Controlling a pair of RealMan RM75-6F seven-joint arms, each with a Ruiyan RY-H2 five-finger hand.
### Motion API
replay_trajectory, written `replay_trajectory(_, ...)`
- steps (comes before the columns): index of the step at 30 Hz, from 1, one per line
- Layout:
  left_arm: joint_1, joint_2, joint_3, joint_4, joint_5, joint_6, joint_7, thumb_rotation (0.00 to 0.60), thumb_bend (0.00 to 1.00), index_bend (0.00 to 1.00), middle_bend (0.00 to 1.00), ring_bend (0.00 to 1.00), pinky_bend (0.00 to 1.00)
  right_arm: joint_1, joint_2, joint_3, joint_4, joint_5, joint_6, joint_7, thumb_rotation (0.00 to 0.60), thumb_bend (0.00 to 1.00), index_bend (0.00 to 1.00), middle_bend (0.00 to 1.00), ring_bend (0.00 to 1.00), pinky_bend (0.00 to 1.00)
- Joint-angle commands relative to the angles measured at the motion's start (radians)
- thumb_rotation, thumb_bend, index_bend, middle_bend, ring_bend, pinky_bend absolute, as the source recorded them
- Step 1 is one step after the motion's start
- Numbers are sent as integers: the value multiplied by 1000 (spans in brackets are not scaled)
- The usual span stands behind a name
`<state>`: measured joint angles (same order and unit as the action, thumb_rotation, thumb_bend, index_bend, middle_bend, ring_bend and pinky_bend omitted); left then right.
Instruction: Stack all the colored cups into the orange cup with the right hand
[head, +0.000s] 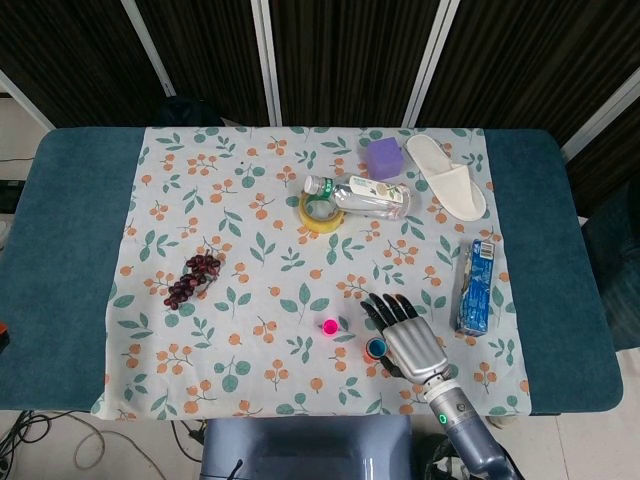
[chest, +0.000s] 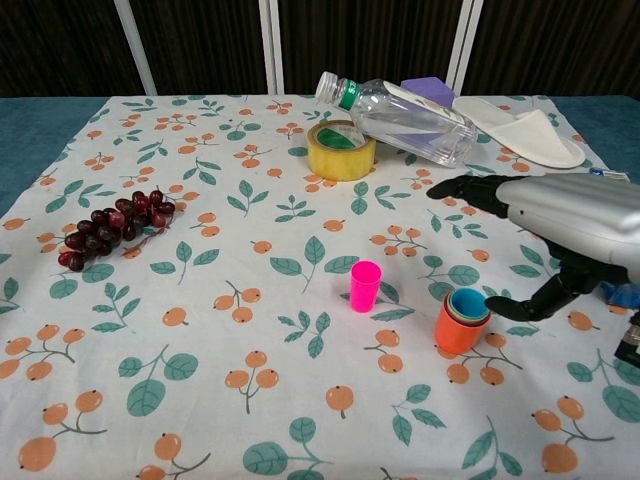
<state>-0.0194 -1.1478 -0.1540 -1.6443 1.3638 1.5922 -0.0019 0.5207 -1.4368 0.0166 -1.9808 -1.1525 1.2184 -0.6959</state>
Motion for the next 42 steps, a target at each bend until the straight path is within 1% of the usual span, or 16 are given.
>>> replay_trajectory(1, 0, 0, 0, -1, 1, 0, -1, 600, 764, 150, 8, 0, 0, 8, 11, 20, -21, 5, 8, -14, 600, 393, 62, 0, 14, 96)
replay_trajectory(4, 1, 0, 1, -1, 2, 1, -1, 600, 764, 150, 8, 0, 0, 29, 20, 55, -46, 23, 2, -32, 600, 392, 115, 0, 14, 97)
replay_trajectory(6, 0, 0, 0, -2, 2, 1, 0, 600, 764, 150, 8, 0, 0, 52, 19, 85, -54, 51, -10, -47, 600, 392, 130, 0, 14, 97)
replay_trajectory(9, 0, 0, 1, -3, 2, 1, 1, 600, 764, 150, 8, 0, 0, 80, 6, 117, -52, 87, -26, -64, 600, 393, 153, 0, 14, 96)
replay_trajectory(12, 0, 0, 1, -3, 1, 0, 0, 600, 764, 150, 8, 0, 0, 123, -27, 158, -26, 148, -57, -83, 600, 392, 177, 0, 14, 96)
replay_trajectory(13, 0, 0, 1, -3, 1, 0, 0, 600, 764, 150, 8, 0, 0, 132, -35, 165, -18, 161, -63, -89, 600, 392, 185, 0, 14, 97)
replay_trajectory(17, 0, 2, -2, -2, -2, -1, -8, 600, 764, 150, 8, 0, 0, 198, -108, 201, 54, 276, -86, -147, 600, 393, 220, 0, 14, 96)
replay_trajectory(21, 0, 4, -4, -1, -7, -4, -16, 600, 764, 150, 8, 0, 0, 221, -145, 198, 85, 327, -78, -166, 600, 392, 253, 0, 14, 97)
replay_trajectory(25, -1, 4, -3, 0, -6, -7, -15, 600, 764, 150, 8, 0, 0, 228, -173, 174, 109, 338, -71, -164, 600, 392, 284, 0, 14, 96)
replay_trajectory(31, 0, 2, -2, -2, -5, -4, -11, 600, 764, 150, 8, 0, 0, 235, -204, 154, 143, 329, -69, -143, 600, 393, 317, 0, 14, 97)
replay_trajectory(42, 0, 3, -3, 1, -6, -5, -15, 600, 764, 150, 8, 0, 0, 243, -237, 132, 178, 309, -50, -133, 600, 393, 342, 0, 14, 97)
